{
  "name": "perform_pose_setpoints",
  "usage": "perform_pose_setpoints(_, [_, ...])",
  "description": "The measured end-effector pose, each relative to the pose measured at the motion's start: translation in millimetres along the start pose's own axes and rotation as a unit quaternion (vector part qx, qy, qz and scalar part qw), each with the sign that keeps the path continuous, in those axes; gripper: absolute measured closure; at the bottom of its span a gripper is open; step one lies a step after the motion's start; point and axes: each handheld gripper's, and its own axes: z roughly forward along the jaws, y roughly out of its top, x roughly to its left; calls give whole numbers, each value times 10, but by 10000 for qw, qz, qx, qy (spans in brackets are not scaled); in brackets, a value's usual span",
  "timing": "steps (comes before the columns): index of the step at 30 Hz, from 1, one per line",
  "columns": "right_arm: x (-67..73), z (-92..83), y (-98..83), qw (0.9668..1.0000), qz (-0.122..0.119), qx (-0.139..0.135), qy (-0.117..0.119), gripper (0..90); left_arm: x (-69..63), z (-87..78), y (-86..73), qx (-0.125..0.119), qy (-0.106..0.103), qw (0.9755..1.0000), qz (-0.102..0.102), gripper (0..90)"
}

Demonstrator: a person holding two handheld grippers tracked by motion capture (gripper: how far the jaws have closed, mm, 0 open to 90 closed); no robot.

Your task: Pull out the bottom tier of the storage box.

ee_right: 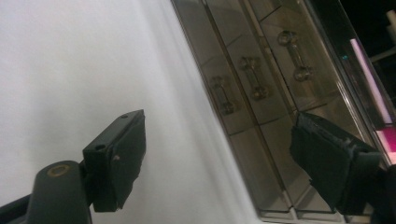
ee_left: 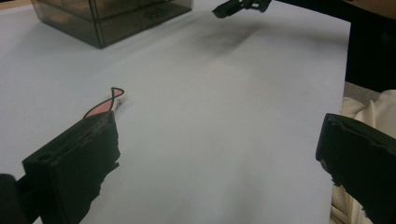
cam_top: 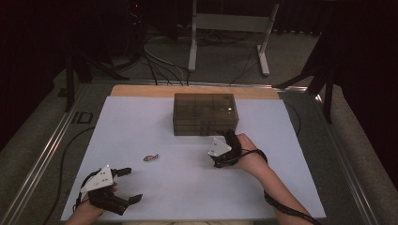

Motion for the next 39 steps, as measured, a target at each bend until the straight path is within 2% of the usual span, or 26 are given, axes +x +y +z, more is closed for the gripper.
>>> perform_pose_setpoints(7, [68, 131, 77, 9987, -399, 241, -209, 196, 1, -3, 0, -11, -5, 10000, -11, 0])
perform_pose_setpoints(9, [93, 174, 98, 9970, -595, 354, -340, 205, 1, -5, 1, -16, -7, 10000, -14, 0])
perform_pose_setpoints(13, [142, 226, 132, 9949, -795, 497, -376, 205, 7, -8, -2, -26, -4, 10000, -33, 0])
perform_pose_setpoints(15, [175, 251, 147, 9925, -969, 568, -479, 206, 7, -9, -2, -29, -9, 10000, -40, 0])
perform_pose_setpoints(20, [254, 327, 176, 9829, -1438, 826, -801, 231, 6, -9, -2, -33, -8, 10000, -40, 0])
perform_pose_setpoints(23, [297, 374, 171, 9789, -1583, 930, -893, 262, 7, -12, -3, -34, 0, 10000, -41, 0])
perform_pose_setpoints(24, [307, 393, 167, 9766, -1672, 938, -971, 274, 6, -14, -1, -47, 1, 10000, -48, 0])
perform_pose_setpoints(27, [333, 430, 157, 9733, -1710, 974, -1178, 342, 10, -14, -4, -42, -11, 10000, -63, 0])
perform_pose_setpoints(28, [342, 446, 151, 9733, -1668, 988, -1232, 343, 13, -14, -5, -36, -2, 10000, -63, 0])
perform_pose_setpoints(35, [357, 524, 140, 9679, -1764, 1133, -1386, 496, 10, -11, -8, -26, 2, 10000, -67, 0])
perform_pose_setpoints(36, [357, 524, 140, 9679, -1764, 1133, -1386, 496, 10, -12, -6, -28, 2, 10000, -50, 0])
perform_pose_setpoints(38, [358, 557, 135, 9646, -1867, 1165, -1456, 561, 7, -12, -6, -15, 9, 10000, -40, 0])
perform_pose_setpoints(39, [366, 565, 129, 9641, -1859, 1172, -1488, 570, 5, -11, -7, -7, 17, 10000, -29, 0])
